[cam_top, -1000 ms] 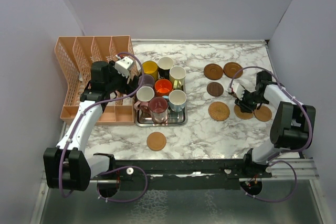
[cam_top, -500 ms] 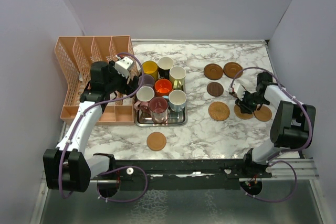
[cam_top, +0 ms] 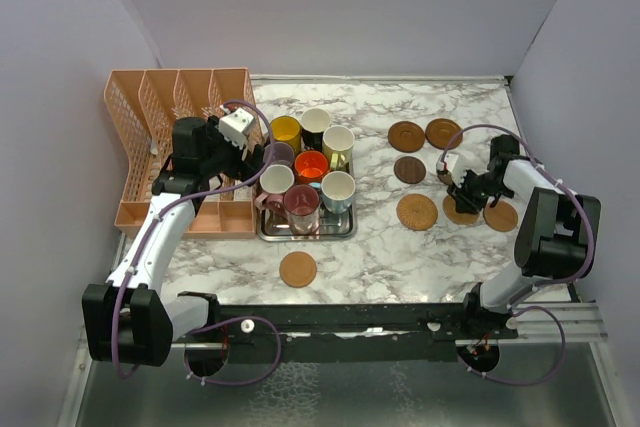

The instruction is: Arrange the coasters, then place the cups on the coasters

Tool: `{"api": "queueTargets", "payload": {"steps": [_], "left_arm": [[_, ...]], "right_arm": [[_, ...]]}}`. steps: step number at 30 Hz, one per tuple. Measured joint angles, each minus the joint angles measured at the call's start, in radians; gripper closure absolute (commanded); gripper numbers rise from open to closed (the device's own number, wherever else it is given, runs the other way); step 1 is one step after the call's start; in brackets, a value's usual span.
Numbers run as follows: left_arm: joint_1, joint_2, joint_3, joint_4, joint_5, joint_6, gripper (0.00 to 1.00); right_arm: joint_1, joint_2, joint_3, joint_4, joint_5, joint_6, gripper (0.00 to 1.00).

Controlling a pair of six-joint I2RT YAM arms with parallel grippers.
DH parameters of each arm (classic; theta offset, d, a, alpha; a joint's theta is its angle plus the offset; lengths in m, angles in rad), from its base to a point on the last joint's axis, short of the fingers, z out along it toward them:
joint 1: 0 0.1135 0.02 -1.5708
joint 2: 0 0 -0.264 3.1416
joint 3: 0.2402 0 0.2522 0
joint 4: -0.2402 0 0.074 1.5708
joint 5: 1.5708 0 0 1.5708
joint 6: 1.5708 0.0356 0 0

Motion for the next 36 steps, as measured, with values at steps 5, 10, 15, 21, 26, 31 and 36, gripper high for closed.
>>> {"api": "queueTargets", "payload": {"steps": [5,10,15,21,26,31,36], "left_arm": [[0.0,0.0,0.0,0.0,0.0,0.0,0.01],[0.0,-0.001,-0.005,0.0,0.0,0.004,0.01],[0.0,-0.001,-0.016,-0.002,0.0,0.008,0.01],[0.0,-0.006,-0.016,-0.002,0.0,0.012,0.01],[0.0,-0.012,-0.016,-0.002,0.001,0.015,0.01],[0.0,-0.012,-0.016,-0.002,0.011,0.015,0.01],[0.0,-0.012,-0.016,-0.002,0.02,0.015,0.01]], "right_arm": [[0.0,0.007,0.006,0.002,-0.009,0.003,0.69],[0.0,0.006,0.006,0.002,-0.009,0.002,0.68],[0.0,0.006,0.023,-0.019,-0.012,0.007,0.62],[-0.032,0.006,0.109,-0.08,-0.053,0.011,0.58],[-0.119,0.006,0.139,-0.108,-0.069,0.01,0.58],[-0.276,0.01,0.171,-0.126,-0.069,-0.005,0.6],[-0.398,0.043,0.177,-0.123,-0.046,-0.041,0.65]]}}
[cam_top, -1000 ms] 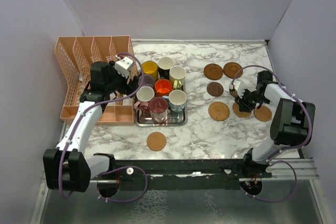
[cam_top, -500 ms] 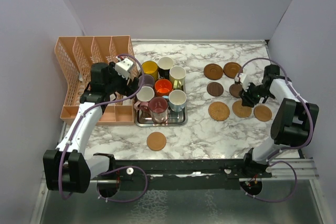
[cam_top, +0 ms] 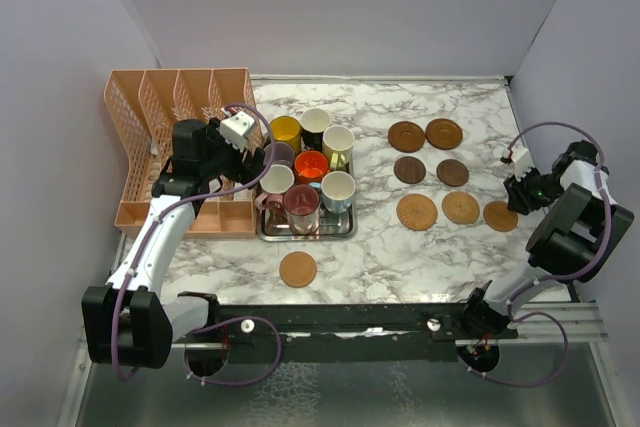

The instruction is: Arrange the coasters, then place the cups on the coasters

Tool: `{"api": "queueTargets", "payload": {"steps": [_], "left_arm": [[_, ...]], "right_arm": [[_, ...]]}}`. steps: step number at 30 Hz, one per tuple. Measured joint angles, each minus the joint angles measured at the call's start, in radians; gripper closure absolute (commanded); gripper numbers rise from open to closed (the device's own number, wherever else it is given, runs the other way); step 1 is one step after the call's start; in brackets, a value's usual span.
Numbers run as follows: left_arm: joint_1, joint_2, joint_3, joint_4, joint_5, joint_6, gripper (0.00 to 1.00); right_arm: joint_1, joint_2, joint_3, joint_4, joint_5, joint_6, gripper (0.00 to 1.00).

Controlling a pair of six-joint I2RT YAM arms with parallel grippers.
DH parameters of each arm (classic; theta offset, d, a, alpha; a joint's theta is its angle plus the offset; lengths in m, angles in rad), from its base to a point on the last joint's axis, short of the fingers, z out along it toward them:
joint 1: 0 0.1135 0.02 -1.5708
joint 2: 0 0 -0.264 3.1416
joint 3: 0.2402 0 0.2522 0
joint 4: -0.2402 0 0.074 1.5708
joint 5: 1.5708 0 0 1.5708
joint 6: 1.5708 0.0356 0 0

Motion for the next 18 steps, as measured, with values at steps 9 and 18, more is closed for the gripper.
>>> {"api": "queueTargets", "payload": {"steps": [9,18], "left_arm": [[-0.006,0.0,0.0,0.0,0.003,-0.001,0.01],[-0.006,0.0,0.0,0.0,0.003,-0.001,0.01]], "right_arm": [[-0.02,0.022,-0.076,0.032,0.029,-0.043,0.68],[-0.02,0.016,-0.117,0.078,0.04,-0.069,0.7]]}}
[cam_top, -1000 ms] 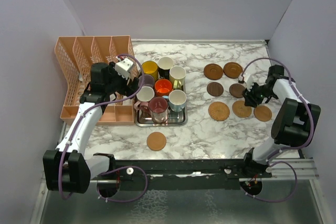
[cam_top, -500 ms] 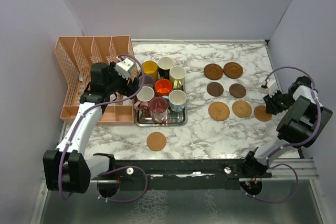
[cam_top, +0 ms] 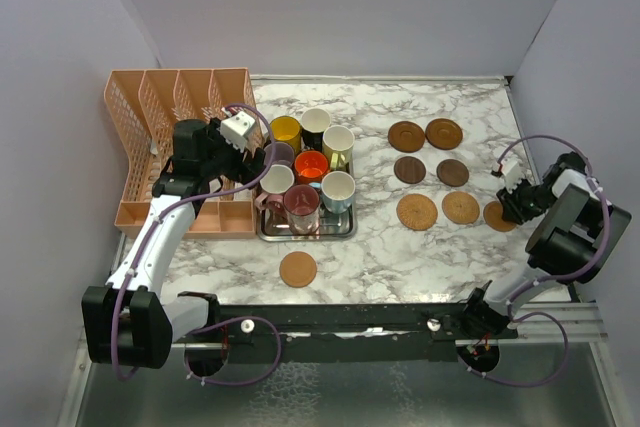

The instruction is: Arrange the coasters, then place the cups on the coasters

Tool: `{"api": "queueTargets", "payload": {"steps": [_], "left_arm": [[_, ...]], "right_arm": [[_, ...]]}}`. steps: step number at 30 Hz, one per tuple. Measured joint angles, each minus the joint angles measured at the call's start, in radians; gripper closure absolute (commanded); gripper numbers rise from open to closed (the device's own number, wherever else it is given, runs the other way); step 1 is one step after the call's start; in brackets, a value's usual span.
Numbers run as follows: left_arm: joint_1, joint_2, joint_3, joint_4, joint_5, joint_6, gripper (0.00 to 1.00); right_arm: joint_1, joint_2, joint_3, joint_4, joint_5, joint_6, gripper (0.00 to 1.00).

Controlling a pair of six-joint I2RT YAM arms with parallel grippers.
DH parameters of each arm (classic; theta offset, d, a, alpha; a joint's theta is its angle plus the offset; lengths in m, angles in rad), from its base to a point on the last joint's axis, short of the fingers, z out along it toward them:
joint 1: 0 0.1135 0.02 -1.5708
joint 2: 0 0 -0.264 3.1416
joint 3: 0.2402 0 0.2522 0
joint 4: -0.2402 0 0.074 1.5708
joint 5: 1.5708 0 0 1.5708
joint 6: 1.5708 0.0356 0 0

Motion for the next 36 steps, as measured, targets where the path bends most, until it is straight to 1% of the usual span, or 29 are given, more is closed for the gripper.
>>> {"api": "queueTargets", "payload": {"steps": [6,10,15,23,26,33,36], "left_arm": [[0.0,0.0,0.0,0.0,0.0,0.0,0.01],[-0.002,0.0,0.001,0.0,0.0,0.0,0.01],[-0.006,0.0,0.001,0.0,0.0,0.0,0.01],[-0.011,0.0,0.001,0.0,0.0,0.0,0.01],[-0.013,0.0,0.001,0.0,0.0,0.0,0.01],[-0.013,0.0,0.001,0.0,0.0,0.0,0.01],[-0.013,0.0,0.001,0.0,0.0,0.0,0.01]], "right_arm": [[0.001,-0.072,-0.077,0.025,0.027,-0.097,0.72],[0.002,-0.142,-0.14,0.005,0.069,-0.183,0.72],[0.001,-0.207,-0.188,-0.084,0.109,-0.275,0.73],[0.011,-0.263,-0.226,-0.253,0.103,-0.391,0.73],[0.04,-0.27,-0.234,-0.275,0.097,-0.402,0.73],[0.188,-0.28,-0.27,-0.282,0.086,-0.369,0.75],[0.204,-0.279,-0.252,-0.312,0.063,-0.35,0.75]]}}
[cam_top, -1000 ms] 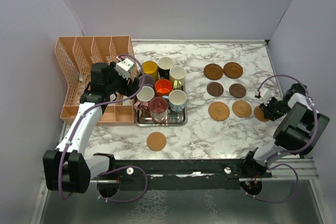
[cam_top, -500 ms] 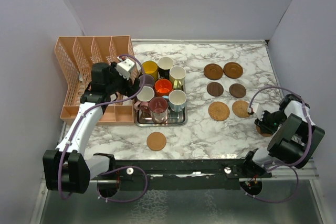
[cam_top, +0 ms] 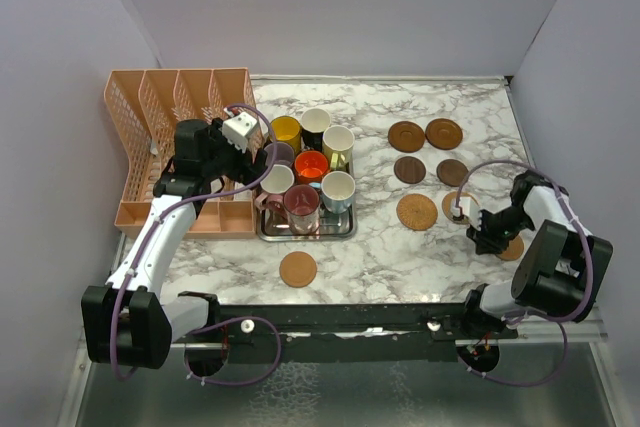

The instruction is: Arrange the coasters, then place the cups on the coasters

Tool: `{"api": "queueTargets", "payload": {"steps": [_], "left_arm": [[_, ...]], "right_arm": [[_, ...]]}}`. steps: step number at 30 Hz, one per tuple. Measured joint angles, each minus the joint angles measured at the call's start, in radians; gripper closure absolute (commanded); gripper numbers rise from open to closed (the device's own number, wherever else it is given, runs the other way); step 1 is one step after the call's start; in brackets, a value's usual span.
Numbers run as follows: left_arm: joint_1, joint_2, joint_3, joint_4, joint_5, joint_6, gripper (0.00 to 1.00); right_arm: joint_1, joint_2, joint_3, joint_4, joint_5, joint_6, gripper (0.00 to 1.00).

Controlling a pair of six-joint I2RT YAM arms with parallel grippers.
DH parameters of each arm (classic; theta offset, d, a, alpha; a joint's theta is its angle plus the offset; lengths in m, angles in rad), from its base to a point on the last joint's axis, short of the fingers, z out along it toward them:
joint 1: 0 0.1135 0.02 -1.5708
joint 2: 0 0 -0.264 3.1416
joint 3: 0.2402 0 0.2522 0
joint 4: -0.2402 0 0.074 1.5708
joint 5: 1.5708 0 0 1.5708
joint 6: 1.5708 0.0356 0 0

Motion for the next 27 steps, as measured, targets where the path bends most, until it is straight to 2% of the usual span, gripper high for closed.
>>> {"api": "queueTargets", "payload": {"steps": [7,14,18,27], "left_arm": [[0.0,0.0,0.0,0.0,0.0,0.0,0.01],[0.0,0.0,0.0,0.0,0.0,0.002,0.01],[0.0,0.0,0.0,0.0,0.0,0.008,0.01],[0.0,0.0,-0.002,0.0,0.0,0.012,0.01]], "right_arm": [[-0.011,0.005,0.111,-0.035,-0.026,0.048,0.75],[-0.139,0.102,0.196,-0.02,-0.005,0.05,0.75],[-0.188,0.122,0.195,0.002,0.035,0.041,0.75],[-0.192,0.116,0.096,0.101,0.102,0.039,0.76]]}}
